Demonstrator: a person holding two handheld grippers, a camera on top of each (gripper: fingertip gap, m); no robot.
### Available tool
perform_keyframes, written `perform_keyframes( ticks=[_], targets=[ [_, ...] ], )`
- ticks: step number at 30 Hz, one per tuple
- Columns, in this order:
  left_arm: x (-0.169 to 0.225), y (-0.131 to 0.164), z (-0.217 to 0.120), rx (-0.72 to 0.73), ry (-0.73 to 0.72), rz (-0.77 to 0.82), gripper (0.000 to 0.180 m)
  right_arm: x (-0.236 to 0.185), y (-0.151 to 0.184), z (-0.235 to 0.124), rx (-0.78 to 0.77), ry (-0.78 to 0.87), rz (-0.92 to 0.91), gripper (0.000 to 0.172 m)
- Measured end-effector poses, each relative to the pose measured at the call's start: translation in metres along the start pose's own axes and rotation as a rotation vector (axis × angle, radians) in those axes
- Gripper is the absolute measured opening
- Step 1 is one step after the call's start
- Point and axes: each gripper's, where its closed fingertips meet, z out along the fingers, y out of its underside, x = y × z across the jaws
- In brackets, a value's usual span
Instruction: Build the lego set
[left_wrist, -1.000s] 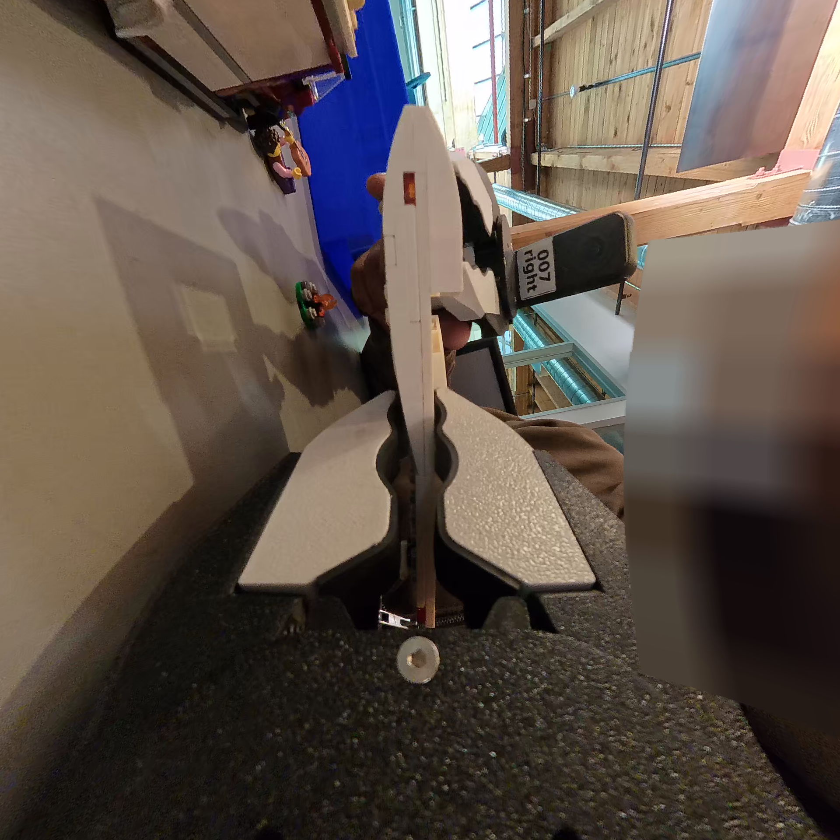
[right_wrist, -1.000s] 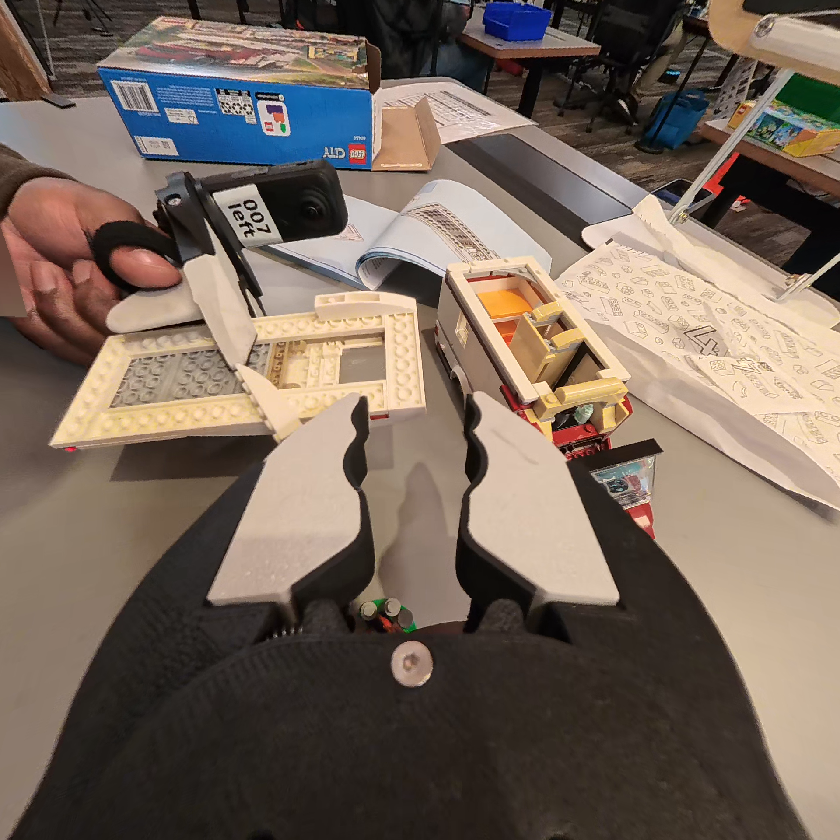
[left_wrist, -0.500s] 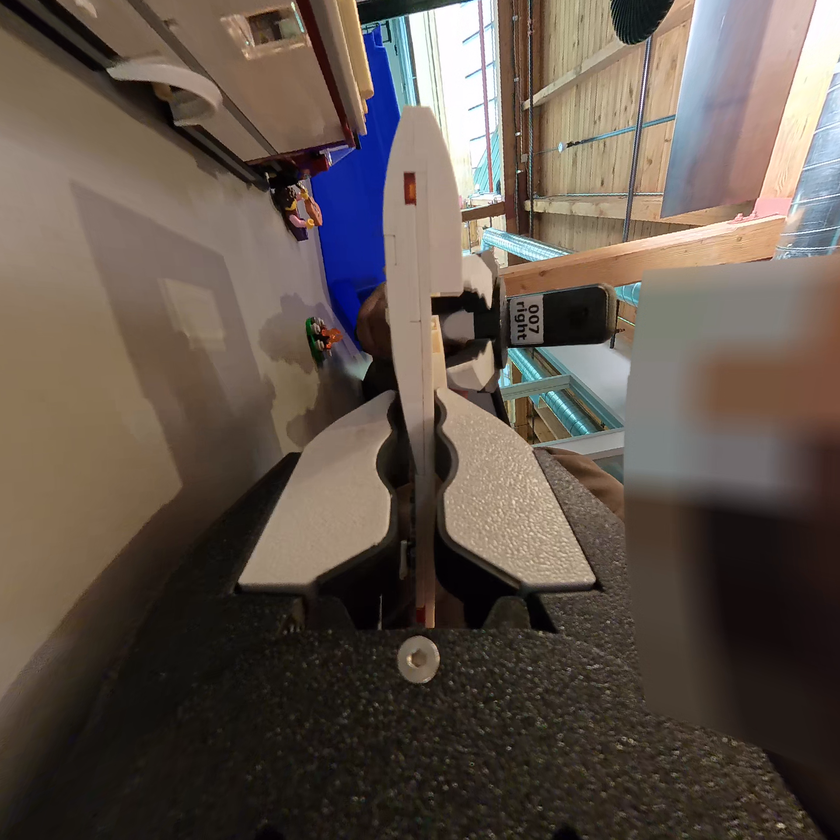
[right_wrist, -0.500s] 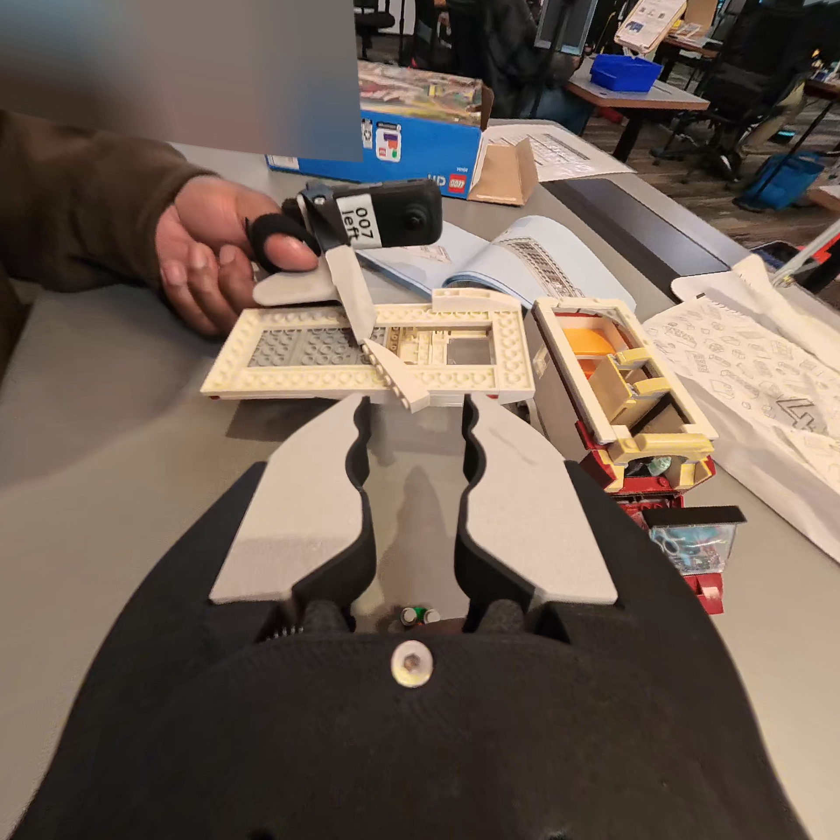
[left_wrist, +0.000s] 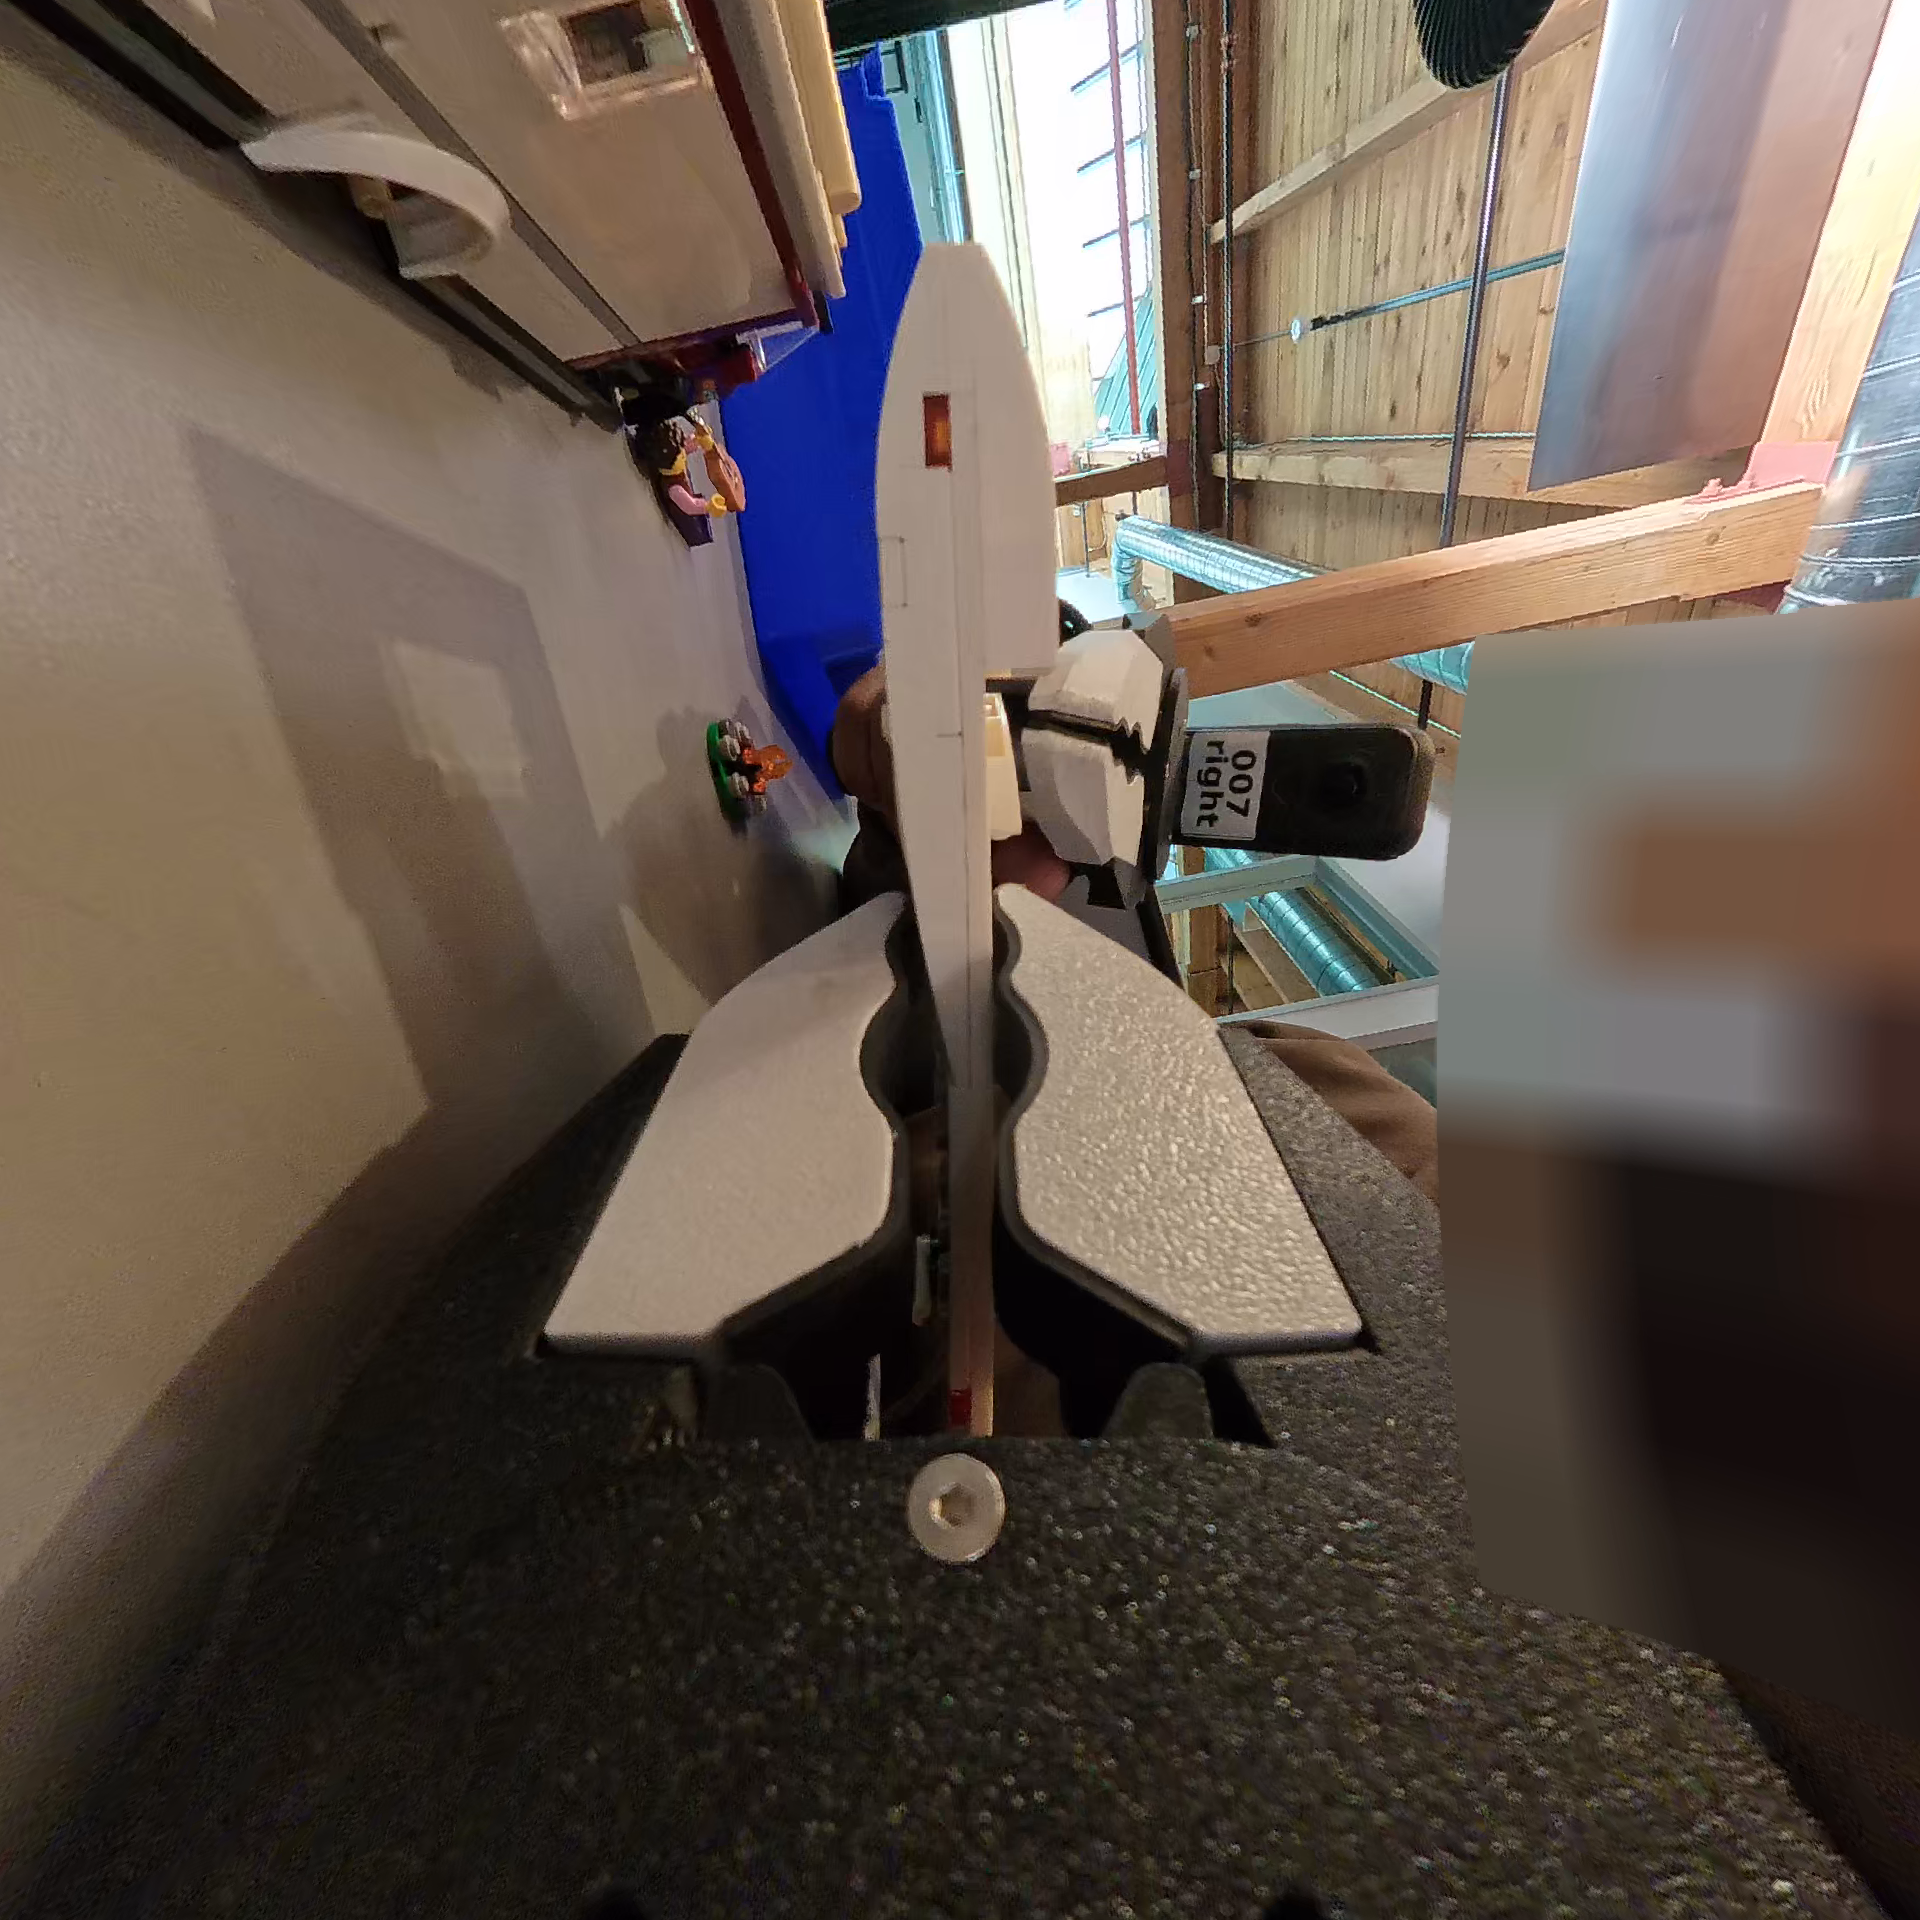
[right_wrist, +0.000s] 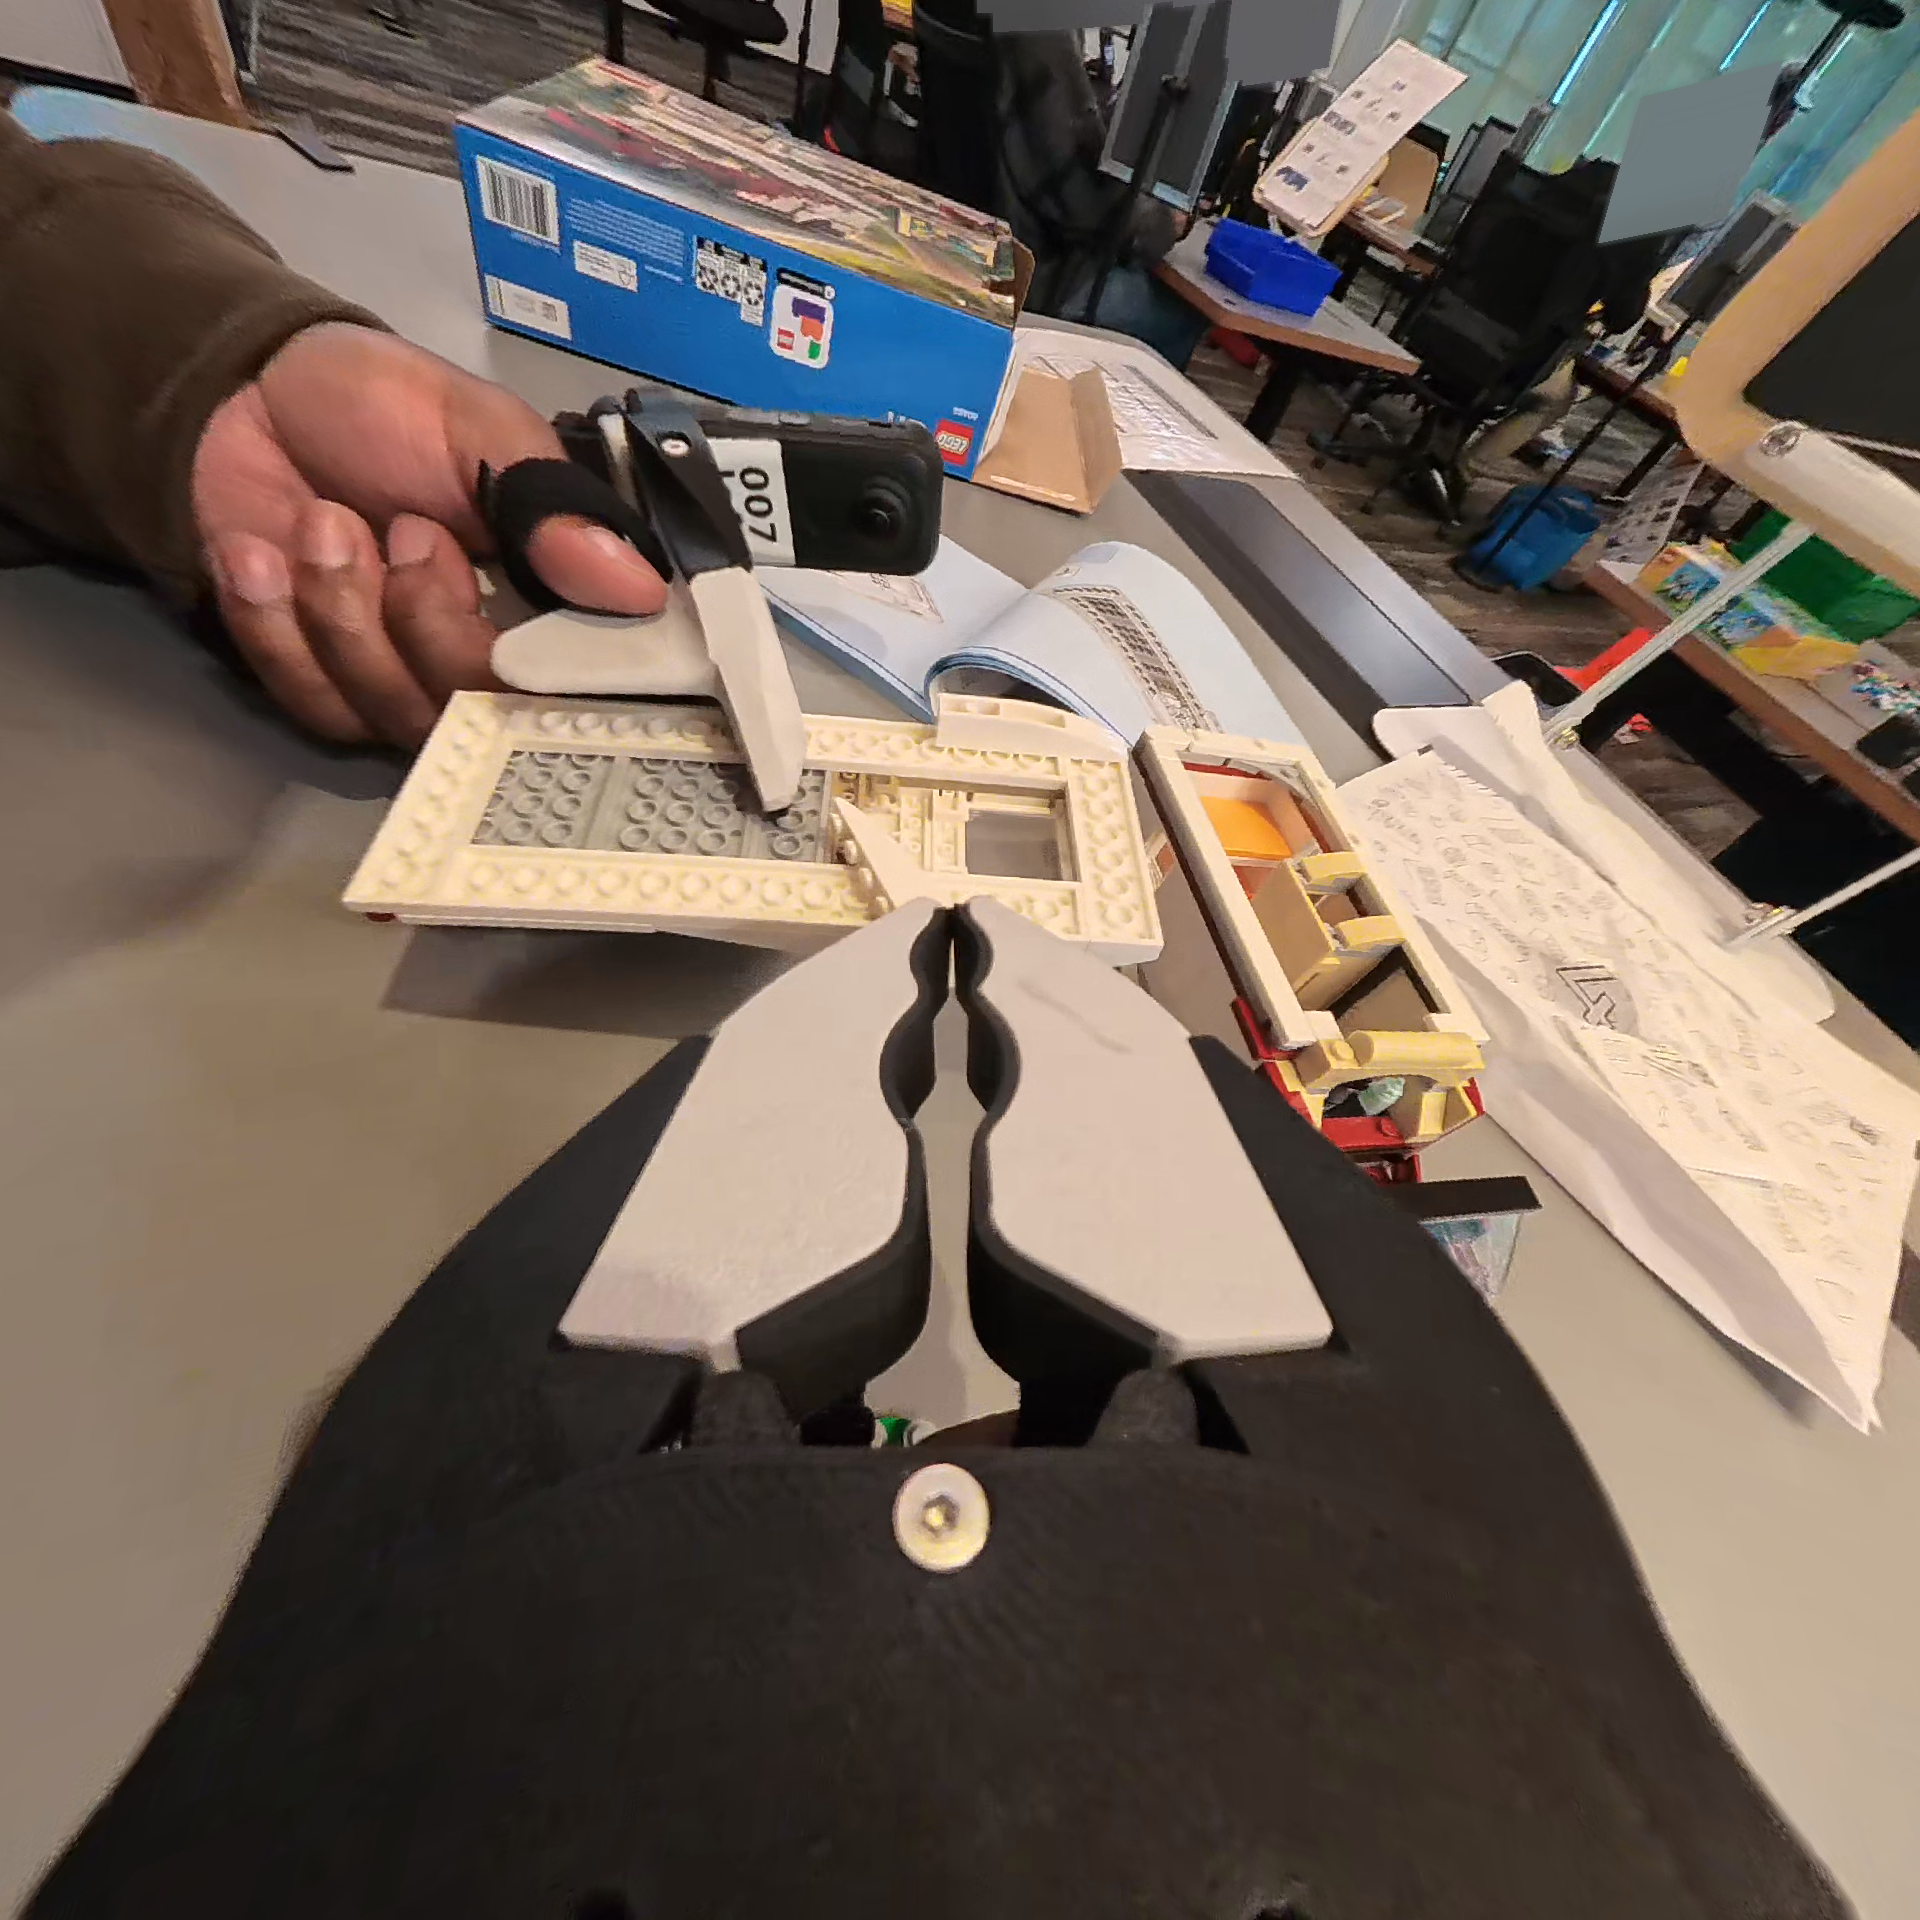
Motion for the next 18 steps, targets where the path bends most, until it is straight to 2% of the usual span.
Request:
perform_keyframes(
  ticks=[4,11,14,18],
  targets=[
    [0.000,0.002,0.001,-0.006,0.008,-0.010,0.011,-0.001,-0.001,-0.001,0.011,-0.007,-0.015,0.012],
    [0.003,0.004,0.002,-0.023,0.026,-0.009,0.011,-0.003,0.001,-0.007,0.029,-0.135,0.124,0.032],
    [0.005,0.007,0.003,-0.037,0.033,-0.005,0.011,-0.009,0.007,-0.002,-0.002,-0.161,0.129,0.031],
    [0.004,0.008,0.003,-0.043,0.025,-0.001,0.011,-0.012,0.009,0.002,-0.013,-0.137,0.097,0.016]
  ],
)
